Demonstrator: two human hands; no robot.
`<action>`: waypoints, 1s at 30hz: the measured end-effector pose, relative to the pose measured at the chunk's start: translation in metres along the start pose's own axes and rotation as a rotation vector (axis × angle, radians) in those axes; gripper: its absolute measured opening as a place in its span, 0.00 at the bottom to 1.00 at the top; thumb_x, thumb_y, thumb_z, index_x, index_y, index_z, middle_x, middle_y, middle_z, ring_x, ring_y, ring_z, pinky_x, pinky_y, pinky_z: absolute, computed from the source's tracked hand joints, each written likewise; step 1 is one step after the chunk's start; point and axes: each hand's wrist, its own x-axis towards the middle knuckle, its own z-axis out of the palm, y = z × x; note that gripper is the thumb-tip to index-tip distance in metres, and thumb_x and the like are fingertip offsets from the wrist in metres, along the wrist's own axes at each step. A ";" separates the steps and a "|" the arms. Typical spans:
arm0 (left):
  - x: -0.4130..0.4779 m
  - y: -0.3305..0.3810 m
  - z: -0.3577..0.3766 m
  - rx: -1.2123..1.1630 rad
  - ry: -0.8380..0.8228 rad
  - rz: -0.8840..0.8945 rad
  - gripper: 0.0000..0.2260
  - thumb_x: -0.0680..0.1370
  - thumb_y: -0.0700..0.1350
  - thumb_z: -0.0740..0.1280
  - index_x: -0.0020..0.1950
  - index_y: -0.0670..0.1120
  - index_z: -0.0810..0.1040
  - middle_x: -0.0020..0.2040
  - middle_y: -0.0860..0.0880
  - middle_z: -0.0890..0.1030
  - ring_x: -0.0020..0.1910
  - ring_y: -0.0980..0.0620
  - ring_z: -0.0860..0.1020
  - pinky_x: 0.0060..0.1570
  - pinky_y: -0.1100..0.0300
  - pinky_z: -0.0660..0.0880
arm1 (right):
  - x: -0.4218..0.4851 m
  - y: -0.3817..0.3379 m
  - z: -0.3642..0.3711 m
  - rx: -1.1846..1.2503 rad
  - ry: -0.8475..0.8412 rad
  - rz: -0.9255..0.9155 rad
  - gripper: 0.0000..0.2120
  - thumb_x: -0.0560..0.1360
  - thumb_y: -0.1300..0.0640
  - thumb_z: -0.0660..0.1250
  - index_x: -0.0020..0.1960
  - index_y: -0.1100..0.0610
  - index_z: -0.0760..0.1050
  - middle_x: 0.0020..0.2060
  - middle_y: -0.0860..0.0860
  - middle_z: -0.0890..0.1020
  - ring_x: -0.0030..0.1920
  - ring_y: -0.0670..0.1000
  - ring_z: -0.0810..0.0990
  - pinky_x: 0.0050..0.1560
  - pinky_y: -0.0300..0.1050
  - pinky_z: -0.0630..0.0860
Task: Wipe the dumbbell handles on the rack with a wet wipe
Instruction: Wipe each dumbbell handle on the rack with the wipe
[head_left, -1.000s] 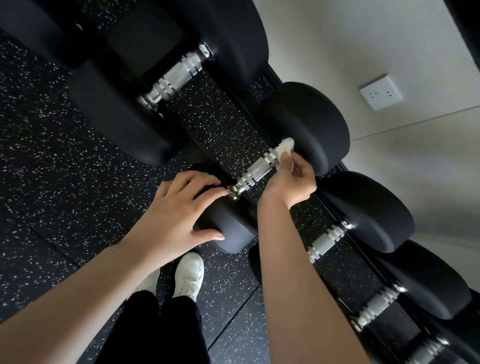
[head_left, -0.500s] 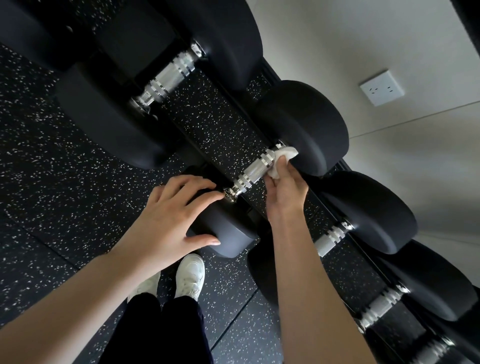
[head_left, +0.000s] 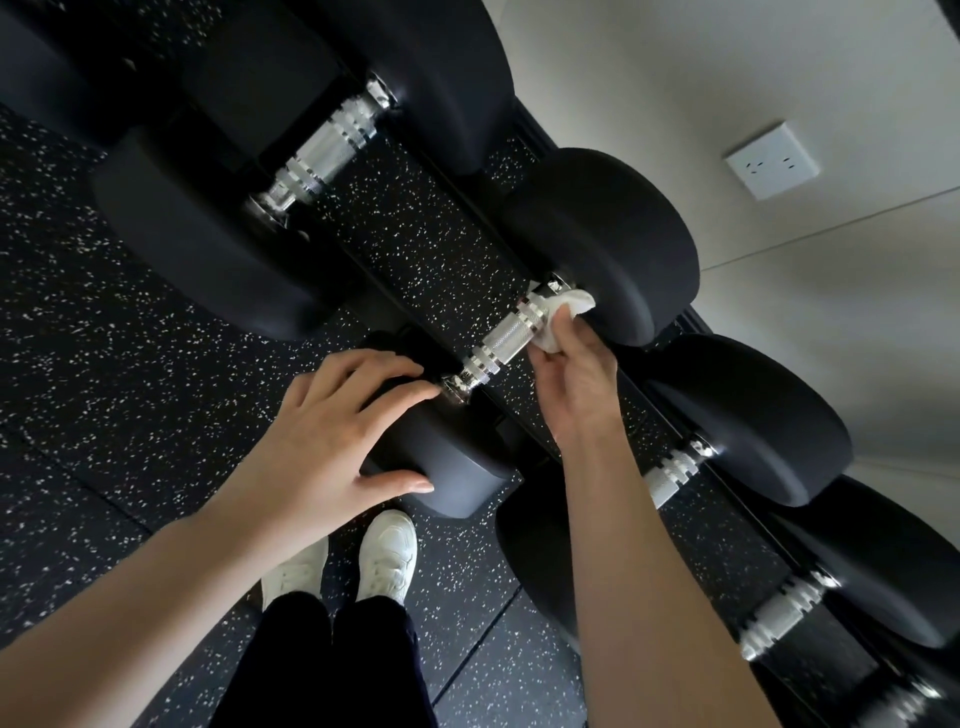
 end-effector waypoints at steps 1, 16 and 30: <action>0.000 0.000 0.000 0.001 0.002 -0.002 0.30 0.67 0.65 0.60 0.65 0.52 0.72 0.65 0.54 0.71 0.65 0.50 0.66 0.55 0.51 0.66 | -0.002 -0.001 0.003 -0.024 0.021 -0.032 0.10 0.74 0.62 0.67 0.53 0.66 0.76 0.45 0.55 0.80 0.49 0.52 0.78 0.61 0.48 0.74; -0.001 0.003 0.002 -0.014 0.019 -0.019 0.31 0.64 0.60 0.70 0.65 0.51 0.72 0.65 0.53 0.71 0.65 0.49 0.66 0.54 0.48 0.69 | -0.018 0.021 0.049 -0.437 0.644 -0.490 0.07 0.69 0.60 0.73 0.45 0.53 0.79 0.50 0.52 0.80 0.46 0.45 0.78 0.36 0.27 0.73; -0.003 0.002 0.002 -0.060 0.039 -0.019 0.31 0.64 0.59 0.72 0.65 0.51 0.72 0.66 0.52 0.71 0.66 0.49 0.64 0.54 0.48 0.67 | -0.047 0.033 0.011 -1.173 0.058 -0.425 0.06 0.69 0.57 0.74 0.38 0.56 0.78 0.30 0.42 0.74 0.33 0.42 0.72 0.33 0.32 0.67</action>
